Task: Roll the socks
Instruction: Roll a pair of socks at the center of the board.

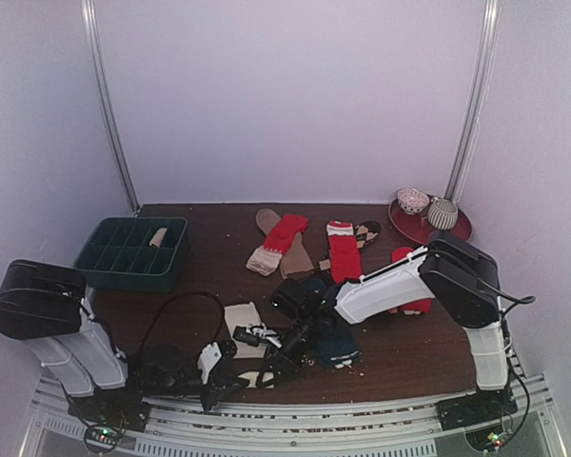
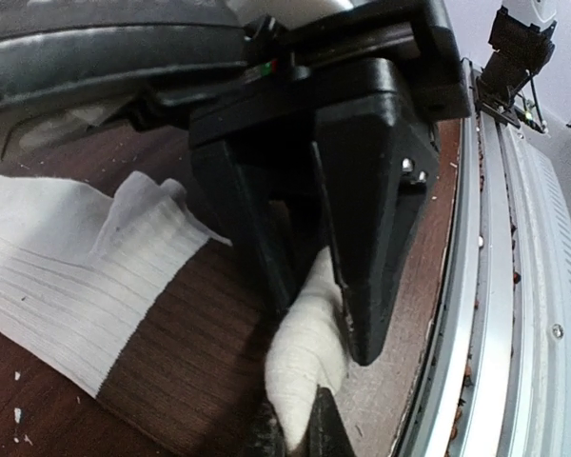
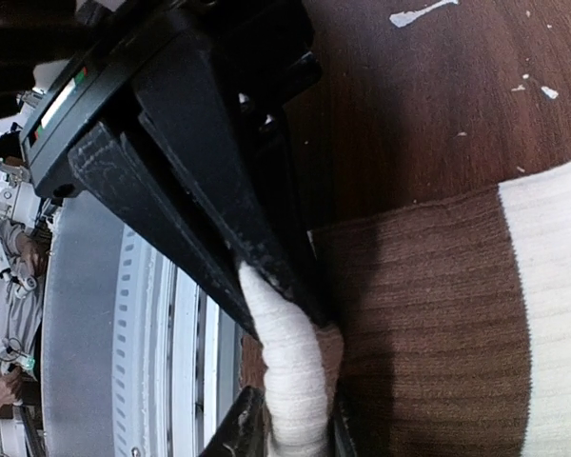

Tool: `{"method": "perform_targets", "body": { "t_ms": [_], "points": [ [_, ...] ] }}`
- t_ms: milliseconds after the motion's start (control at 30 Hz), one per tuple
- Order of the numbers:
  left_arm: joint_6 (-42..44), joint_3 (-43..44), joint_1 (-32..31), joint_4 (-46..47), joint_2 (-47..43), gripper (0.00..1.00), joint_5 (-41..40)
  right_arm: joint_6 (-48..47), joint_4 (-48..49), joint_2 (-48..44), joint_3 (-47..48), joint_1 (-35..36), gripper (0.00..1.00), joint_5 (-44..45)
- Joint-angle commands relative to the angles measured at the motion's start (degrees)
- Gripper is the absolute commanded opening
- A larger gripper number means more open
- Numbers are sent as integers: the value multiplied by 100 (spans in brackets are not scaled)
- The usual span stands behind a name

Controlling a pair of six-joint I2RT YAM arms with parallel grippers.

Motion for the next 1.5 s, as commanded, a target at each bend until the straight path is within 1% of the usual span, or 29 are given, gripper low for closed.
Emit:
{"method": "perform_targets", "body": {
  "t_ms": [0,33,67,133,167,233,300,367,433,500,600,767,933,1133,1300,1367,1467],
  "points": [
    [-592,110,-24,-263,163,0,73,47,-934,235,-579,-22,29,1398],
    [-809,138,-24,-518,154,0,36,57,-763,58,-635,-25,34,1536],
    [-1043,192,-22,-835,130,0,12,67,-446,-149,-742,-21,42,1709],
    [-1492,278,-15,-1378,92,0,27,26,249,-705,-1073,-19,46,2058],
    [-1692,281,-23,-1560,76,0,44,-9,647,-1148,-1321,-22,49,2259],
    [-2011,302,-24,-1900,45,0,86,-203,1641,-1794,-1911,-4,56,2609],
    [-2286,365,-16,-2209,48,0,138,-632,2675,-2426,-2593,93,64,2916],
    [-2496,407,-16,-2410,90,0,247,-1508,3518,-2889,-3273,461,70,3379],
    [-2673,410,-7,-2468,149,0,364,-2270,4099,-3034,-3708,830,74,3980],
    [-2788,397,5,-2497,221,0,483,-2882,4235,-2936,-3750,1101,73,4504],
    [-2864,364,19,-2482,276,0,572,-3368,4325,-2616,-3620,1364,73,4941],
    [-2927,268,36,-2427,255,0,625,-3715,4211,-2165,-3276,1534,70,5152],
    [-2909,226,37,-2347,259,0,723,-3801,3967,-1804,-3013,1547,62,5242],
    [-2937,105,47,-2090,340,0,787,-3574,3580,-1521,-2763,1546,43,5390],
    [-2852,63,46,-1773,414,0,908,-3041,3018,-1312,-2514,1525,27,5348],
    [-2725,63,46,-1739,329,0,882,-2804,2835,-1329,-2473,1483,22,5034],
    [-2474,145,46,-2022,17,1,692,-2340,2387,-1404,-2330,1344,13,4187]
  ]
}}
